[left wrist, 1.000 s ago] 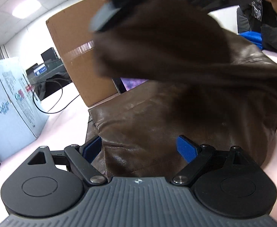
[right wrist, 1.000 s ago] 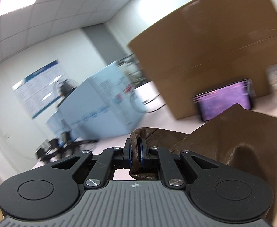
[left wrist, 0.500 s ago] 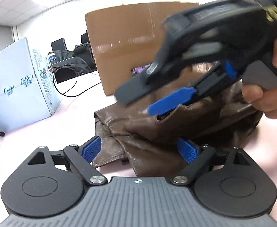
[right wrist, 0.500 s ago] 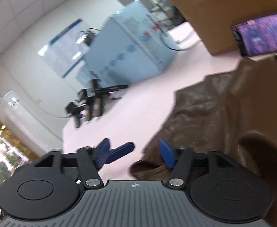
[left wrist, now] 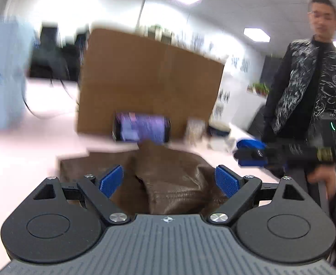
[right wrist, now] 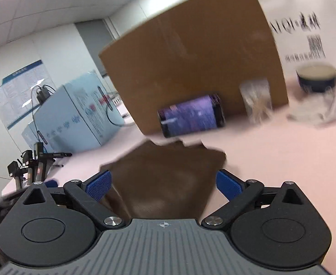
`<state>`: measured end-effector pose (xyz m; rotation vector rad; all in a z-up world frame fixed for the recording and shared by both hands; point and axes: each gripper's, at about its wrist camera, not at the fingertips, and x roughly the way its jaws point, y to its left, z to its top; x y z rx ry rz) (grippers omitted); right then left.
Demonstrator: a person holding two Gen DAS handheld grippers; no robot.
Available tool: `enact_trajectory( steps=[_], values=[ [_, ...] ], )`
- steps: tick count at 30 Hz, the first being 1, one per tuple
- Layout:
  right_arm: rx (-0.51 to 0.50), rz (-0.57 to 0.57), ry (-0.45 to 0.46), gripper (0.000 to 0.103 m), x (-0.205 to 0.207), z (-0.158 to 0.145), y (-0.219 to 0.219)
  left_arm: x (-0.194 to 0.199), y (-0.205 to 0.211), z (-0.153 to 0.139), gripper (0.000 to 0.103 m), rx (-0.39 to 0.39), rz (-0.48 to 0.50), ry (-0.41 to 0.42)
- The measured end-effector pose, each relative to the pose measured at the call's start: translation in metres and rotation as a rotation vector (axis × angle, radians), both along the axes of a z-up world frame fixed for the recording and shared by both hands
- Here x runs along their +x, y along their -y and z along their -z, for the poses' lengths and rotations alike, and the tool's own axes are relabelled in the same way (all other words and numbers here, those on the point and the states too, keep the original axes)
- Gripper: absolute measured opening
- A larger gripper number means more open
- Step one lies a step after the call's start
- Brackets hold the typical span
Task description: Fold clothes
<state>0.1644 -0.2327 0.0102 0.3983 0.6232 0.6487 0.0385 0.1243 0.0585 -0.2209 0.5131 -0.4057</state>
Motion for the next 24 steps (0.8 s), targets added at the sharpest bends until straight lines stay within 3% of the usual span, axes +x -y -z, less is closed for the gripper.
enact_trajectory(
  steps=[2, 4, 6, 9, 13, 15, 17, 19, 20, 24],
  values=[
    [-0.014, -0.028, 0.005, 0.098, -0.008, 0.006, -0.003, 0.025, -0.001, 0.011, 0.072, -0.057, 0.019, -0.121],
    [-0.066, -0.059, 0.037, 0.098, -0.02, 0.006, -0.007, 0.036, -0.001, 0.02, 0.061, -0.105, 0.044, -0.175],
    [-0.107, -0.094, 0.066, 0.098, -0.031, 0.007, -0.007, 0.038, 0.002, 0.024, 0.039, -0.1, 0.063, -0.172],
    [-0.202, -0.134, 0.101, 0.099, -0.048, 0.012, -0.017, 0.034, 0.004, 0.023, 0.017, -0.105, 0.092, -0.132],
    [-0.35, -0.099, 0.128, 0.099, -0.054, 0.022, -0.037, 0.021, 0.006, 0.002, 0.007, -0.137, 0.131, 0.01],
    [-0.431, -0.03, 0.125, 0.099, -0.05, 0.025, -0.045, 0.008, 0.004, -0.01, 0.005, -0.14, 0.137, 0.095],
    [-0.426, -0.029, 0.119, 0.095, -0.049, 0.026, -0.045, -0.009, -0.002, -0.02, 0.005, -0.131, 0.129, 0.163],
    [-0.415, -0.037, 0.106, 0.083, -0.048, 0.028, -0.043, -0.017, -0.006, -0.017, 0.005, -0.092, 0.103, 0.17],
    [-0.426, -0.048, 0.101, 0.08, -0.05, 0.028, -0.044, -0.019, -0.009, -0.013, 0.005, -0.07, 0.089, 0.153],
    [-0.478, -0.098, 0.091, 0.079, -0.054, 0.03, -0.052, -0.008, -0.023, 0.041, 0.005, 0.009, -0.014, -0.079]
  ],
)
